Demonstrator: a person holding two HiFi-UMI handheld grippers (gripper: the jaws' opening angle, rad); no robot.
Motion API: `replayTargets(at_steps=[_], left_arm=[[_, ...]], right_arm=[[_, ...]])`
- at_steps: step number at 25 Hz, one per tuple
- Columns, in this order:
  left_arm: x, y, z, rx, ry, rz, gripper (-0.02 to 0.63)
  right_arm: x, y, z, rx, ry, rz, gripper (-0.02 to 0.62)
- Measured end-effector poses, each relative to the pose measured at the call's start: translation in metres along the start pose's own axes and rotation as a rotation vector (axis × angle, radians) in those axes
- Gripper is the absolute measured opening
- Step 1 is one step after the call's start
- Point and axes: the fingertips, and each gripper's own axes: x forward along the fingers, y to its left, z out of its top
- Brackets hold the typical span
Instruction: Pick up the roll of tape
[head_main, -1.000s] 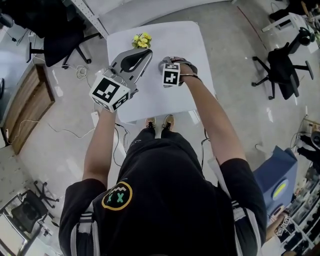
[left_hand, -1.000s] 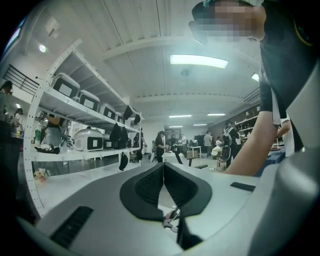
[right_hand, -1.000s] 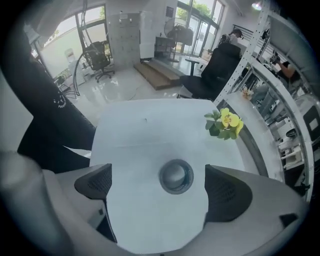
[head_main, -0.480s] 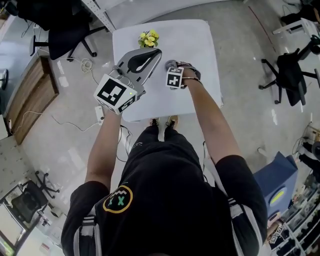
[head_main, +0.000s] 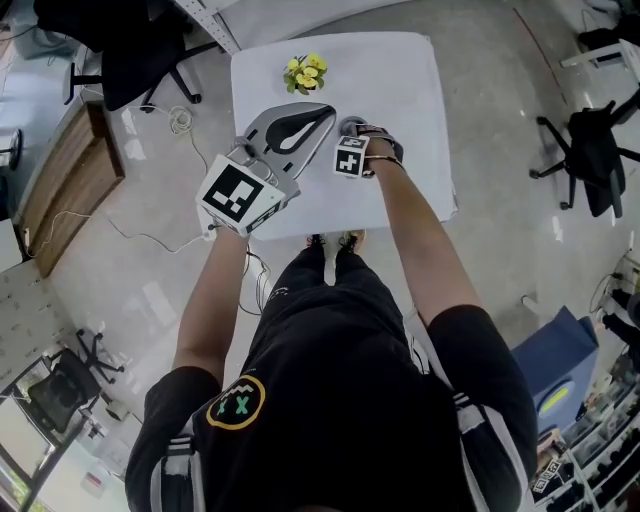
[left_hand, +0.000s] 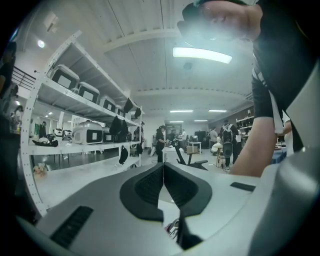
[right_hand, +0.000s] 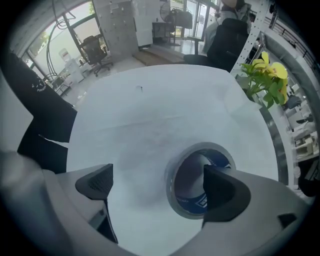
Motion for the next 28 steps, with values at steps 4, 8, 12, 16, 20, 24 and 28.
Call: replayTargets(at_steps=[4, 8, 12, 16, 20, 24, 28], left_arm=[[0.000, -0.001, -0.001, 0.004, 0.007, -0.001, 0.020], [0.000, 0.001, -0.003, 0.004, 0.009, 0.004, 0.020], [0.001, 0.004, -0.003, 0.001, 0.009, 0.007, 0.020], [0.002, 0.002, -0.004, 0.000, 0.008, 0.004, 0.020], [0.002, 0.000, -0.001, 0.002, 0.003, 0.004, 0.020], [0.000, -0.003, -0.001, 0.002, 0.004, 0.005, 0.020], [0.000, -0.005, 0.001, 0.002, 0.001, 0.006, 0.020]], right_arm=[[0.010, 0.003, -0.001, -0.016, 0.020, 0.011, 0.581], [0.018, 0.006, 0.000, -0.028, 0.030, 0.013, 0.574], [0.020, 0.004, -0.001, -0.029, 0.038, 0.026, 0.575], [0.021, 0.004, -0.001, -0.030, 0.040, 0.029, 0.574], [0.020, 0.006, -0.001, -0.034, 0.033, 0.026, 0.569], [0.018, 0.010, -0.001, -0.067, 0.032, 0.032, 0.523], [0.013, 0.014, 0.000, -0.099, 0.028, 0.042, 0.433]])
